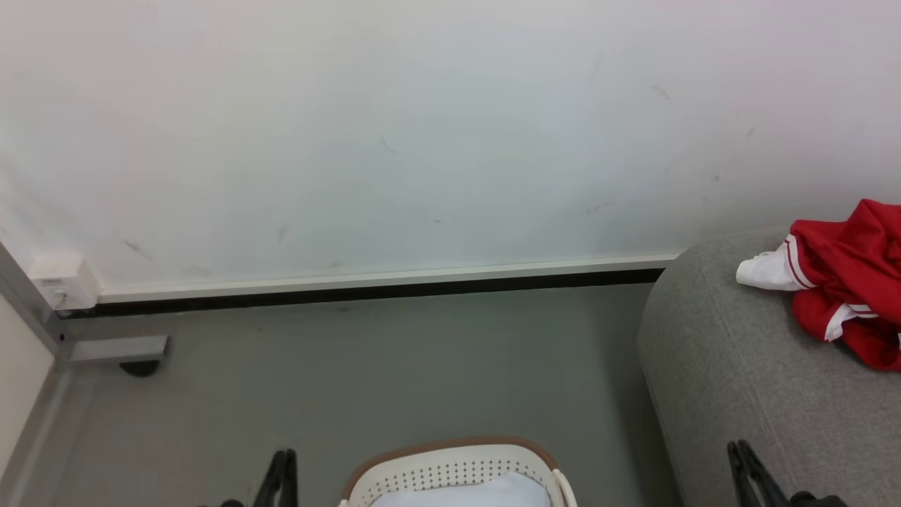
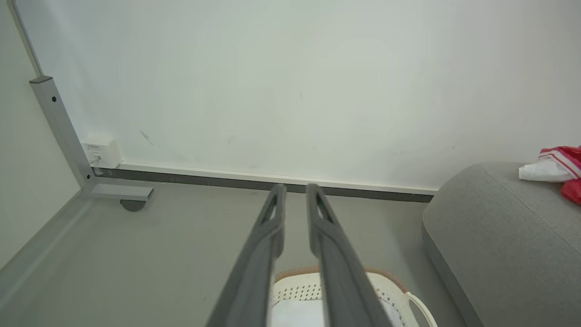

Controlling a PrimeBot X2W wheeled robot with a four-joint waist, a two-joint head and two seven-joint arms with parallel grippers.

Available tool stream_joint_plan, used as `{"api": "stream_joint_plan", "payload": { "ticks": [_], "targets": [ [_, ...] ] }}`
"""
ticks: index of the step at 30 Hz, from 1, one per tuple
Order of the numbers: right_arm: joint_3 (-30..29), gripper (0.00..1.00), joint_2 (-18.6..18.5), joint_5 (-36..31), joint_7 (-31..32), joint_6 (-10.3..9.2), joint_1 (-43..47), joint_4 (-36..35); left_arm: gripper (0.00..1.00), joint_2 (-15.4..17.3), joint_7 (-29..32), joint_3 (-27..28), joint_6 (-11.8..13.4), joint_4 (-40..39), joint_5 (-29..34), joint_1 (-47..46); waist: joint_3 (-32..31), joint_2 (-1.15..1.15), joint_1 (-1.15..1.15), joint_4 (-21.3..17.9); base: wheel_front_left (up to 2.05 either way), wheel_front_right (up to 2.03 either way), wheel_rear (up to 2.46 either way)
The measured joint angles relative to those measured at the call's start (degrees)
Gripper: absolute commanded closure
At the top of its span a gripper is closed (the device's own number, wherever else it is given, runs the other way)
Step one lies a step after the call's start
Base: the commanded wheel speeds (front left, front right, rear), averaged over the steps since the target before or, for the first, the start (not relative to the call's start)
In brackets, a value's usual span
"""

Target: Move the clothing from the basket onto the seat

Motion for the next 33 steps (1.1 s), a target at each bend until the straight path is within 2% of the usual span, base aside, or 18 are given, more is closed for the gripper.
{"api": "stream_joint_plan", "payload": {
  "ticks": [4,19,33],
  "targets": [
    [-0.32,1.0,0.41,2.05,1.14,0.0,0.55,1.4,1.0,-0.43,0.58,0.05,-0.33,0.98,-1.99,0.6,0.06,0.0,0.0,0.07,0.0,0.0,0.0],
    [-1.51,1.0,0.4,19.57,4.91,0.0,-0.43,0.42,1.0,-0.91,4.55,3.75,-2.79,0.67,-16.59,-0.64,0.44,0.0,0.0,0.5,0.0,0.0,0.0],
    [-2.29,1.0,0.37,33.33,8.02,0.0,-1.66,-0.46,1.0,-1.41,7.57,6.69,-4.58,0.37,-27.97,-2.16,0.78,0.0,0.0,0.89,0.0,0.0,0.0]
  ]
}}
